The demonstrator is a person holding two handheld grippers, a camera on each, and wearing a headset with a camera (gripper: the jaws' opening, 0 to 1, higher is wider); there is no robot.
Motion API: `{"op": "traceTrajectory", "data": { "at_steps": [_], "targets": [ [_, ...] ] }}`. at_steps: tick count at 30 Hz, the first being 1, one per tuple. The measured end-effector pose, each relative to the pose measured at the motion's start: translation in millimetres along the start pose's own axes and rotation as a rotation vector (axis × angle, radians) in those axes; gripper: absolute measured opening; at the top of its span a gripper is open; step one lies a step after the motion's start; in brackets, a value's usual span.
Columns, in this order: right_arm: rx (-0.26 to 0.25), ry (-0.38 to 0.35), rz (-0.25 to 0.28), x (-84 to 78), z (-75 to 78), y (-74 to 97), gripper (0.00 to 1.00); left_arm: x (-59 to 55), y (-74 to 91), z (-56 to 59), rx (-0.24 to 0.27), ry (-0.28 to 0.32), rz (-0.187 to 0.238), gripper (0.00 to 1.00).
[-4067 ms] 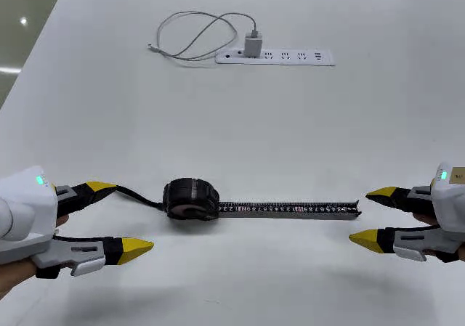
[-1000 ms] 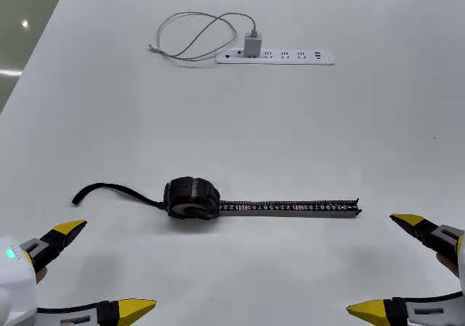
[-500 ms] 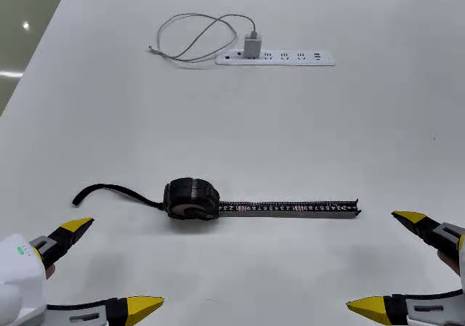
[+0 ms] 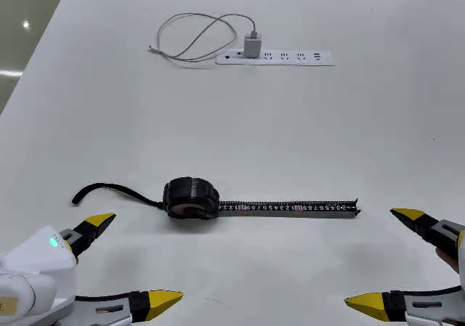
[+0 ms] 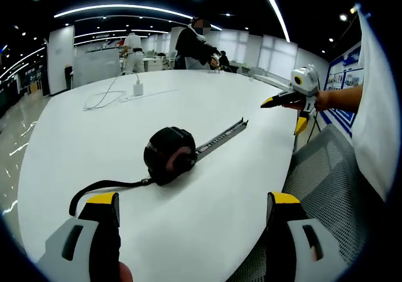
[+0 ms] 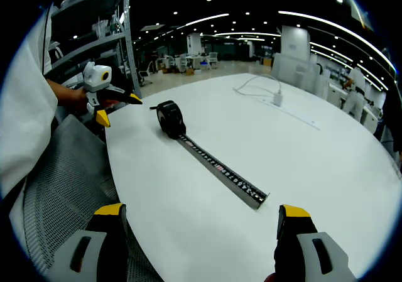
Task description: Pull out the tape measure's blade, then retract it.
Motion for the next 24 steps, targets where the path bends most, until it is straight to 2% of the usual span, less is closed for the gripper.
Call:
{"op": "traceTrajectory", "data": {
  "at_steps": [7, 10, 24],
  "targets": [
    [0.000, 0.000, 0.002, 0.7, 0.5, -1.1, 0.99, 5.2, -8.7, 0.4, 0.009, 0.004, -0.002, 0.94],
    [0.000, -0.007, 0.005, 1.0, 0.4, -1.2, 0.99, 9.4, -14.6, 1.9, 0.014, 0.060, 0.010, 0.96],
    [-0.005, -0.015, 0.009, -0.8, 2.8, -0.1, 0.99, 23.6, -44.0, 1.0, 0.064, 0.131, 0.028, 0.96]
  ]
}}
Point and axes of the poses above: the centre of the closed fingertips' face, and the gripper's own axes: y roughly backward along the fingers, z roughly to its right, x roughly out of its top, the point moved 5 cm from there along y, roughly backward along the fingers, and after that the axes turned 13 degrees about y, right-handed, at the moved point
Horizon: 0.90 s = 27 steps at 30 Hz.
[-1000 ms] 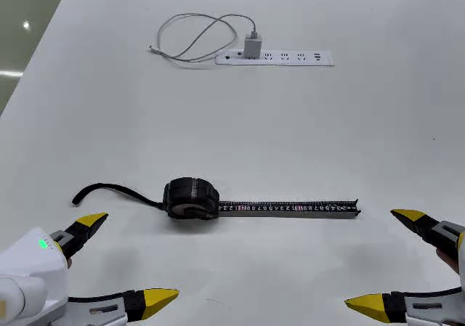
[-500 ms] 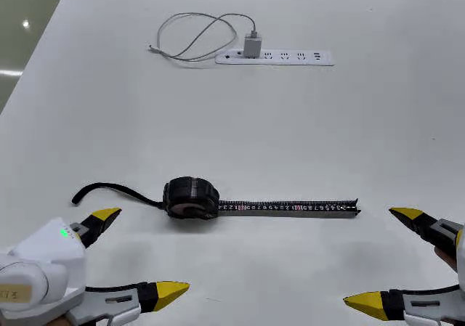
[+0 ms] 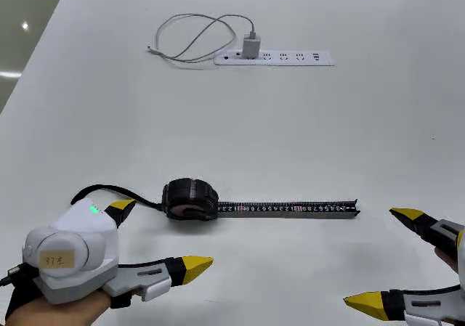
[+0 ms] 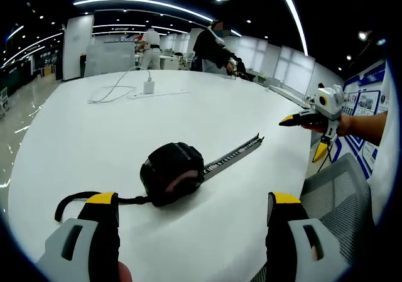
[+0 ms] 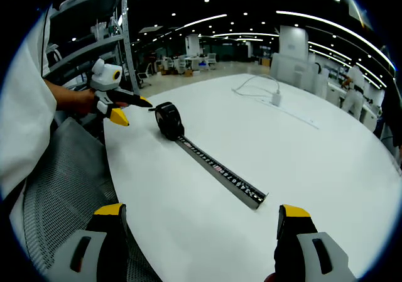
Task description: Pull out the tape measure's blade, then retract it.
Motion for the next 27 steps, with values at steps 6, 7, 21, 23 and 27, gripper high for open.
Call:
{"op": "traceTrajectory", "data": {
  "at_steps": [6, 7, 21, 23, 27],
  "targets": [
    [-0.006, -0.021, 0.016, -0.6, 3.4, 0.3, 0.99, 3.3, -11.5, 0.5, 0.009, 0.015, 0.007, 0.96],
    [-0.006, -0.021, 0.016, -0.7, 3.8, 0.2, 0.99, 3.2, -13.0, 1.0, 0.006, 0.013, 0.003, 0.96],
    [-0.012, -0.045, 0.025, -7.4, 12.0, -0.5, 0.99, 5.9, -33.9, 7.2, -0.007, 0.044, 0.000, 0.94],
    [-0.012, -0.045, 0.024, -8.0, 12.6, -0.6, 0.99, 5.5, -34.9, 8.6, -0.012, 0.045, -0.003, 0.94],
    [-0.014, -0.042, 0.026, -7.3, 14.1, -0.9, 0.99, 5.2, -35.9, 12.3, -0.017, 0.043, -0.006, 0.93]
  ]
}}
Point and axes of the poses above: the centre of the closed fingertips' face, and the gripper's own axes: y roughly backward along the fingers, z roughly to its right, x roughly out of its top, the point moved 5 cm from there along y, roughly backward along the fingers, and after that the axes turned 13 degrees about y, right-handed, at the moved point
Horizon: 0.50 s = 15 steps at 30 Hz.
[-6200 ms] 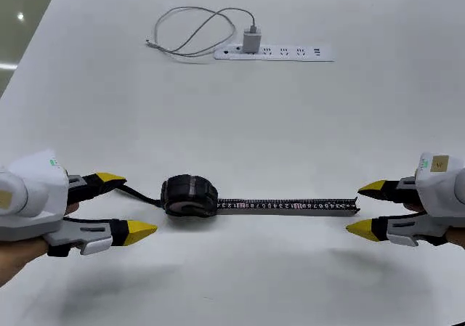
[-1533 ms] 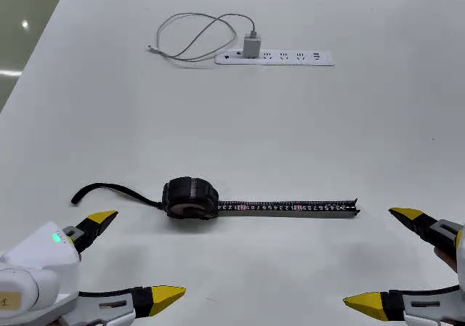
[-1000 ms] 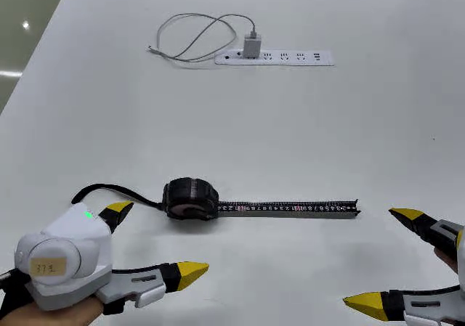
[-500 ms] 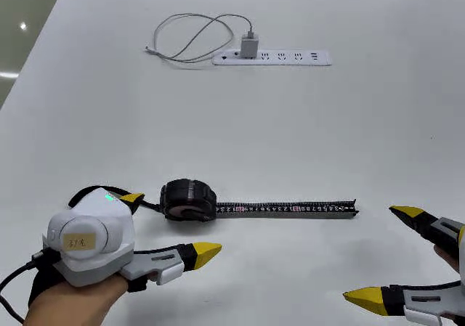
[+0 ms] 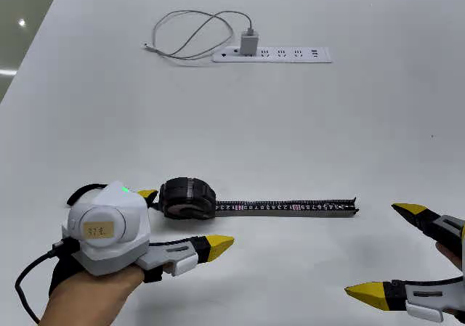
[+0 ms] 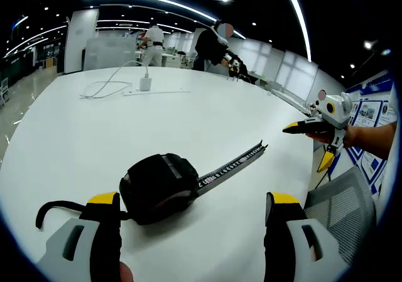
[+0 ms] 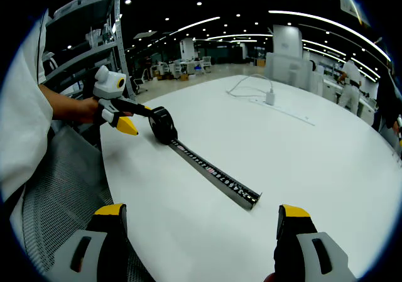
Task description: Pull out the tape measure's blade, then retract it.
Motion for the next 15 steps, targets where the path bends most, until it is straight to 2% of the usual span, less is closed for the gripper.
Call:
{"op": "traceTrajectory", "data": {
  "at_steps": [5, 8, 15],
  "targets": [
    [0.004, 0.007, 0.000, 0.8, 1.5, -1.0, 0.98, 1.2, -0.8, 0.1, 0.007, 0.026, 0.012, 0.94],
    [0.004, 0.015, -0.002, 1.9, 3.8, -1.1, 0.97, 3.7, -1.2, -0.1, 0.007, 0.070, 0.030, 0.94],
    [0.018, 0.051, -0.012, 4.9, 11.1, -4.1, 0.89, 5.1, -4.1, 2.0, 0.046, 0.101, 0.055, 0.93]
  ]
}}
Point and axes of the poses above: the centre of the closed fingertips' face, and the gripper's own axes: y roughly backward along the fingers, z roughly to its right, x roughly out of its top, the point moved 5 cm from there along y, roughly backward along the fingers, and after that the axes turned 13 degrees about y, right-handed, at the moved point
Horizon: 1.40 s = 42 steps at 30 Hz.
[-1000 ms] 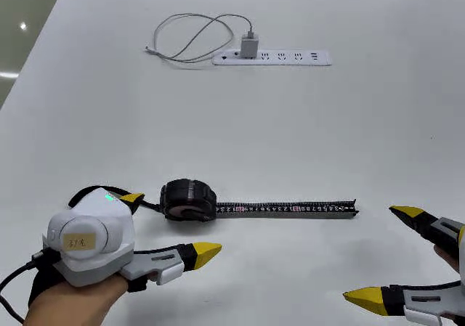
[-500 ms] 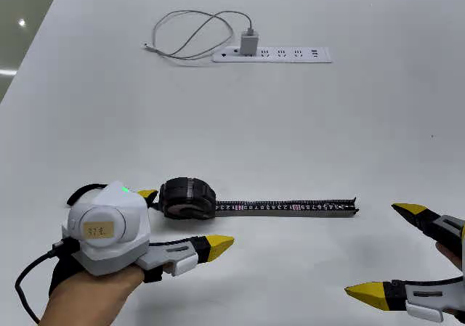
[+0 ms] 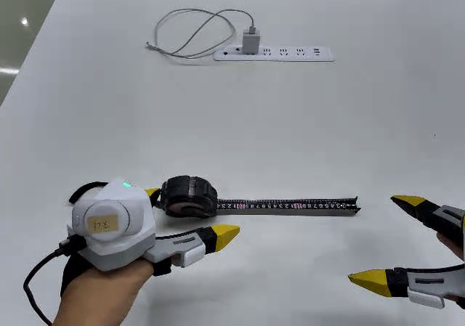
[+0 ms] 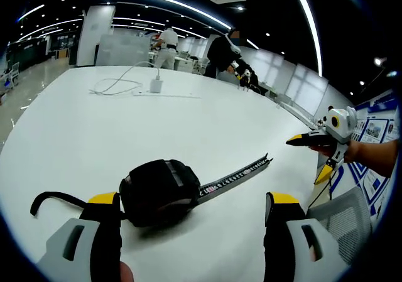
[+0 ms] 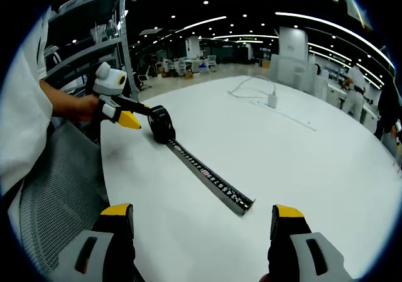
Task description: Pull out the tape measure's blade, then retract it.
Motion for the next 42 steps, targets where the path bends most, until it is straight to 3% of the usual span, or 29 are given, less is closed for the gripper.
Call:
{"op": "traceTrajectory", "data": {
  "at_steps": [4, 6, 8, 11, 15, 18, 20, 29, 42],
  "targets": [
    [0.012, 0.023, -0.009, 0.6, 6.3, -1.9, 0.84, -0.9, -2.5, 1.0, 0.036, -0.003, 0.011, 0.92],
    [0.014, 0.045, -0.013, 1.4, 9.3, -1.9, 0.77, -0.2, -2.4, 0.1, 0.044, 0.050, 0.023, 0.91],
    [0.023, 0.053, -0.020, 1.1, 13.1, -2.8, 0.74, -0.4, -2.3, -2.7, 0.066, 0.024, 0.020, 0.88],
    [0.041, 0.074, -0.043, -0.6, 17.0, -4.3, 0.67, 0.1, -3.0, -1.5, 0.075, 0.036, 0.028, 0.87],
    [0.057, 0.108, -0.064, -1.4, 24.6, -7.4, 0.63, 1.4, -5.6, -0.4, 0.091, 0.064, 0.046, 0.88],
    [0.065, 0.114, -0.067, -1.0, 30.3, -8.9, 0.61, 0.5, -7.4, -0.5, 0.115, 0.050, 0.045, 0.87],
    [0.071, 0.131, -0.076, -1.5, 33.5, -10.0, 0.59, 1.7, -7.8, 0.0, 0.113, 0.077, 0.061, 0.88],
    [0.100, 0.175, -0.093, -1.7, 43.3, -16.4, 0.50, 1.7, -10.1, -2.9, 0.165, 0.062, 0.057, 0.83],
    [0.174, 0.250, -0.159, -9.6, 59.6, -29.1, 0.37, 3.3, -14.8, -6.8, 0.237, 0.094, 0.075, 0.76]
  ]
}}
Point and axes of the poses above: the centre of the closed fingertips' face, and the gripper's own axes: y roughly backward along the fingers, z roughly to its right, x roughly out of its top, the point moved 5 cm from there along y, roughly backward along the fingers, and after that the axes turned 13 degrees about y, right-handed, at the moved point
